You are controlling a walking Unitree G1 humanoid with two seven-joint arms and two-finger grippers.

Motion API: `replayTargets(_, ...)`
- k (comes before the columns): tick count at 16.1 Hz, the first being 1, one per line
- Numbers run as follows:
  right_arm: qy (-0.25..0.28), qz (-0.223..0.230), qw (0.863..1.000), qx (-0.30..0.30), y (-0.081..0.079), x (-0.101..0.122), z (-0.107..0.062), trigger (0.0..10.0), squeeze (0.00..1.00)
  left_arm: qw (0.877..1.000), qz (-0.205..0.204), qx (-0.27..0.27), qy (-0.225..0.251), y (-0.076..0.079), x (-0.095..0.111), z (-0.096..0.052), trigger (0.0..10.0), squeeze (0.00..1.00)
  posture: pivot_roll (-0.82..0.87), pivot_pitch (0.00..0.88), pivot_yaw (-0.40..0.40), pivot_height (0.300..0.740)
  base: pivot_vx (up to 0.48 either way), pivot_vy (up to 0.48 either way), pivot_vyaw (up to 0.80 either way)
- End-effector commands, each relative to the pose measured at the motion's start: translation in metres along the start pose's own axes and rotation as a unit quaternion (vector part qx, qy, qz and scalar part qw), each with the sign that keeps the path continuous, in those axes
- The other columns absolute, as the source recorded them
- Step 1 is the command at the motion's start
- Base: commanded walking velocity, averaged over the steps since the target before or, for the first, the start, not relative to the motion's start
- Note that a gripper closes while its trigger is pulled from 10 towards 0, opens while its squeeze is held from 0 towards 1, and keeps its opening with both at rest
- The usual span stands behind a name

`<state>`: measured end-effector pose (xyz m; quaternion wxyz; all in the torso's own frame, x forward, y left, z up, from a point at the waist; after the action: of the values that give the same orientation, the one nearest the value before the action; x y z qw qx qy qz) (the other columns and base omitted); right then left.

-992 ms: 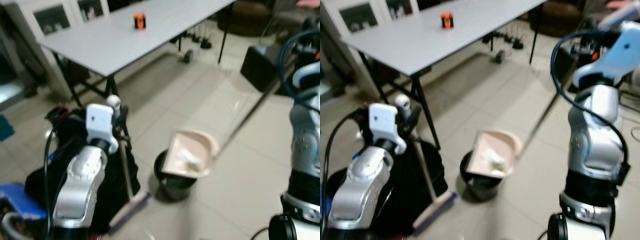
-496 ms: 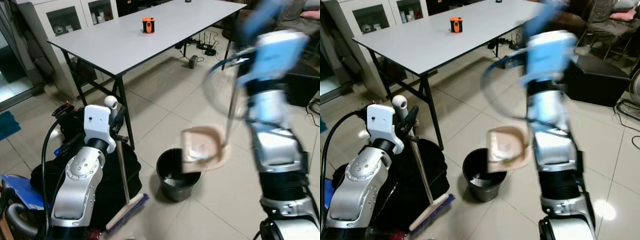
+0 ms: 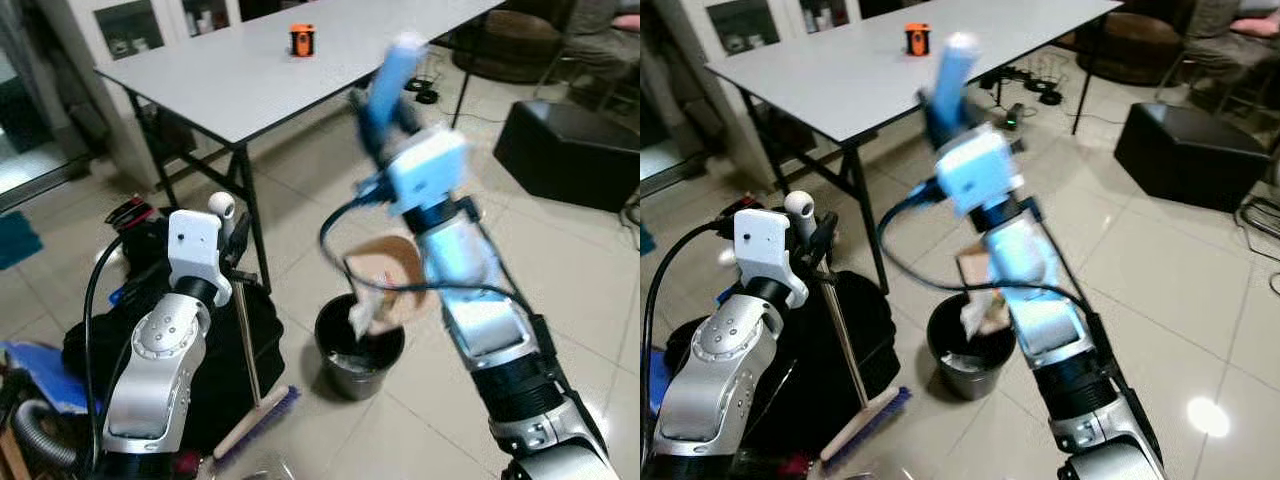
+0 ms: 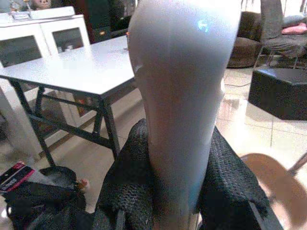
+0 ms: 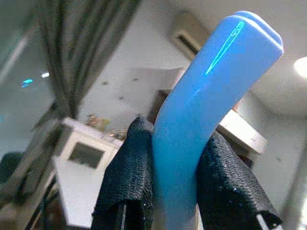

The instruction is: Sweep floor

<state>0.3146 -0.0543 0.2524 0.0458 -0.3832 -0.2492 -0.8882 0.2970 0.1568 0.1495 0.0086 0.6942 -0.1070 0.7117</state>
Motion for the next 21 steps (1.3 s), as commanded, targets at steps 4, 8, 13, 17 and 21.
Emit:
replayTargets(4, 0.040, -0.072, 0.996, 0.041, -0.008, 0.010, 0.001, 10.0, 0.00, 1.000, 0.008, 0.002, 0.016, -0.001, 0.007, 0.001, 10.0, 0.00, -0.07, 0.004, 0.030, 0.740, 0.000, 0.000, 0.00)
replayTargets(8, 0.035, -0.098, 0.994, -0.016, 0.021, 0.015, 0.005, 10.0, 0.00, 1.000, 0.007, -0.012, 0.015, 0.005, 0.006, 0.002, 10.0, 0.00, -0.08, 0.003, 0.025, 0.740, 0.000, 0.000, 0.00)
replayTargets(13, -0.105, -0.073, 0.985, -0.116, 0.073, -0.014, -0.037, 10.0, 0.00, 0.999, 0.000, -0.040, 0.005, 0.013, 0.002, 0.003, 10.0, 0.00, -0.09, 0.012, 0.029, 0.740, 0.000, 0.000, 0.00)
replayTargets(17, -0.151, -0.058, 0.972, -0.171, 0.089, -0.018, -0.058, 10.0, 0.00, 0.999, 0.000, -0.041, 0.001, 0.013, -0.001, -0.001, 10.0, 0.00, -0.09, 0.018, 0.017, 0.740, -0.272, 0.000, 0.00)
replayTargets(21, -0.194, -0.044, 0.962, -0.187, 0.093, -0.029, -0.077, 10.0, 0.00, 0.999, 0.000, -0.045, -0.003, 0.013, -0.002, -0.003, 10.0, 0.00, -0.09, 0.020, 0.016, 0.740, -0.287, 0.000, 0.00)
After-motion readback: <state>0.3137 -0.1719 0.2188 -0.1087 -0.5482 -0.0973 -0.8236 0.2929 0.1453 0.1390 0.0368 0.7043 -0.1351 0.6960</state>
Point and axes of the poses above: a point about 5 cm out from each wrist's last joint towards the gripper, its own z axis pointing out of the wrist towards the gripper, its own x axis along the axis of the wrist's last joint, y = z × x, the point moved 2 cm from there along z, pointing out of the wrist towards the gripper, and after that the axes turned 4 degrees about z, right-handed, at the moved point
